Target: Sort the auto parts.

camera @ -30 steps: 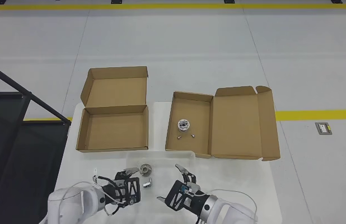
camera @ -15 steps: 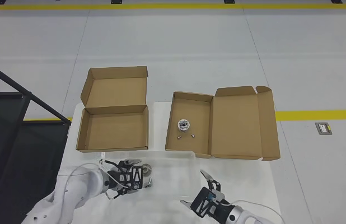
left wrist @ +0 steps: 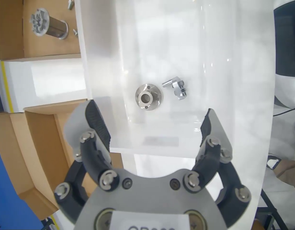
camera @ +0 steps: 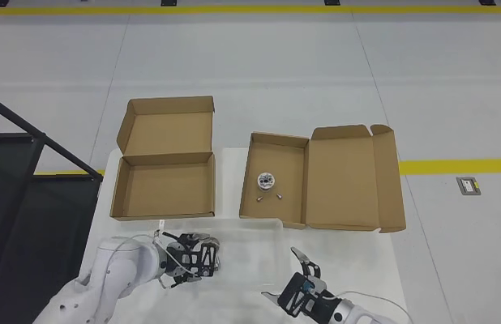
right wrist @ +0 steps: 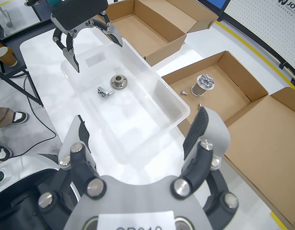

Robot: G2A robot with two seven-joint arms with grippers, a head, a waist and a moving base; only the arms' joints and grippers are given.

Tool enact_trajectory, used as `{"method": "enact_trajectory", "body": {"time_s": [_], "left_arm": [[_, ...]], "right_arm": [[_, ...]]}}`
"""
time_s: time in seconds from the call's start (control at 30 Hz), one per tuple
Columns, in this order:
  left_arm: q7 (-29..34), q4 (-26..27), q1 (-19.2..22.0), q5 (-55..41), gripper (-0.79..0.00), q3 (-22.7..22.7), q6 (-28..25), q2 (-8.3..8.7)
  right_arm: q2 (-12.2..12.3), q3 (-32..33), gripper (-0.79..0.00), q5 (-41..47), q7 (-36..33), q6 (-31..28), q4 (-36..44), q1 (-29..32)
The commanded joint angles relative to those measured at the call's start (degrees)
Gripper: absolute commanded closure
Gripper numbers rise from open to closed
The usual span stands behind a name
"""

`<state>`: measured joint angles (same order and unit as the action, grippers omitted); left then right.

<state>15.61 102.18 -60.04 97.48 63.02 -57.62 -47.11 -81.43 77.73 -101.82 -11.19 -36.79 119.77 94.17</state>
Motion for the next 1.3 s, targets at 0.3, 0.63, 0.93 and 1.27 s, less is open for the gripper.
{"method": "enact_trajectory", "body": {"time_s": [0.3, 0.63, 0.93, 1.27], "left_arm": [[8.2, -8.2, 12.1, -10.4, -0.785, -9.9, -0.4, -1.22], [15.4, -14.0, 26.3, -22.0, -0.462, -25.9, -0.4, -0.7], [17.9, -20.1, 34.7, -29.3, -0.394, -36.8, -0.4, -0.94], [14.4, -26.5, 39.0, -28.5, -0.548, -41.2, -0.4, -3.36]], "right_arm": [[0.0, 0.0, -0.785, 0.0, 0.0, 0.0, 0.0, 0.0], [0.0, 0.0, -0.785, 0.0, 0.0, 0.0, 0.0, 0.0], [0.0, 0.0, -0.785, 0.0, 0.0, 0.0, 0.0, 0.0], [0.0, 0.0, -0.785, 0.0, 0.0, 0.0, 0.0, 0.0]]}}
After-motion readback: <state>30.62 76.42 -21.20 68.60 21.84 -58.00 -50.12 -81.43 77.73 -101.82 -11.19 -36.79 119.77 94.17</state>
